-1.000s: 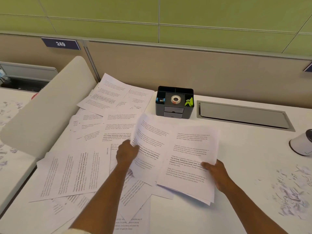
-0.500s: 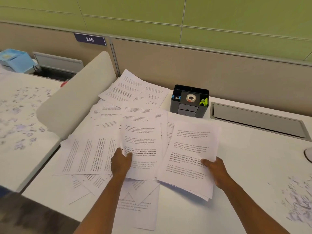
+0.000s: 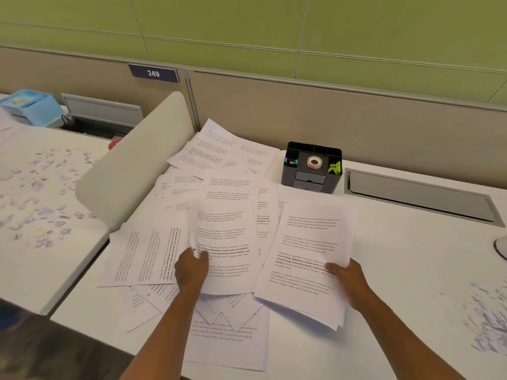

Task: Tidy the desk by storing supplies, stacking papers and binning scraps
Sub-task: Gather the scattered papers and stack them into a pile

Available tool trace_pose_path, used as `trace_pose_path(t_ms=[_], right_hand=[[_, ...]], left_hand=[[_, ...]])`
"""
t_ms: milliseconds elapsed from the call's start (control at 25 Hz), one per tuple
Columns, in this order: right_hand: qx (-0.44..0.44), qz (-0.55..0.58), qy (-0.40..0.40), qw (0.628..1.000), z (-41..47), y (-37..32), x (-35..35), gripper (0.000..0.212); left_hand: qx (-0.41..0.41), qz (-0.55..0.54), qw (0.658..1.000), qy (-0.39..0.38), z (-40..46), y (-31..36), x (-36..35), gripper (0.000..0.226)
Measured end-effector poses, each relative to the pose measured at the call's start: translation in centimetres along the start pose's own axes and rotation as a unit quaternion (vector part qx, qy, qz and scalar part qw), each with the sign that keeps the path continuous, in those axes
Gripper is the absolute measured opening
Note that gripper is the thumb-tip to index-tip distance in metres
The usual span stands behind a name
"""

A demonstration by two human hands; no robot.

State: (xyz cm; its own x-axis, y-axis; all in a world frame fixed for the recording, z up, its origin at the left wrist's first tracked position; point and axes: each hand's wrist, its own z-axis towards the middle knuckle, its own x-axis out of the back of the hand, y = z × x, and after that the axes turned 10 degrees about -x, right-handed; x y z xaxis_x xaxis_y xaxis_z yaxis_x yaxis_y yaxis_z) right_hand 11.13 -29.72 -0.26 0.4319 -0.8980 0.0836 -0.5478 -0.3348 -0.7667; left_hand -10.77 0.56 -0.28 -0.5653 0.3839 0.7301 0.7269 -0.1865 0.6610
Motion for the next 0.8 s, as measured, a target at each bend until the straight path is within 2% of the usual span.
trace_pose_path(t_ms=[360, 560, 800], right_hand=[[-0.002, 0.012, 0.022, 1.0, -1.1, 0.7, -0.5, 0.032], [-0.001, 0.016, 0.03, 0.999, -0.7, 0.3, -0.8, 0.03], [-0.006, 0.004, 0.038, 0.999, 1.1, -1.3, -1.8, 0.03]], left_hand=[[-0.059, -0.006, 0.998, -0.021, 5.8, 3.7, 0.2, 0.055], [-0.06, 0.011, 0.998, -0.032, 9.9, 5.2, -0.1, 0.056], [-0.039, -0.006, 0.999, -0.036, 12.8, 5.5, -1.0, 0.047]])
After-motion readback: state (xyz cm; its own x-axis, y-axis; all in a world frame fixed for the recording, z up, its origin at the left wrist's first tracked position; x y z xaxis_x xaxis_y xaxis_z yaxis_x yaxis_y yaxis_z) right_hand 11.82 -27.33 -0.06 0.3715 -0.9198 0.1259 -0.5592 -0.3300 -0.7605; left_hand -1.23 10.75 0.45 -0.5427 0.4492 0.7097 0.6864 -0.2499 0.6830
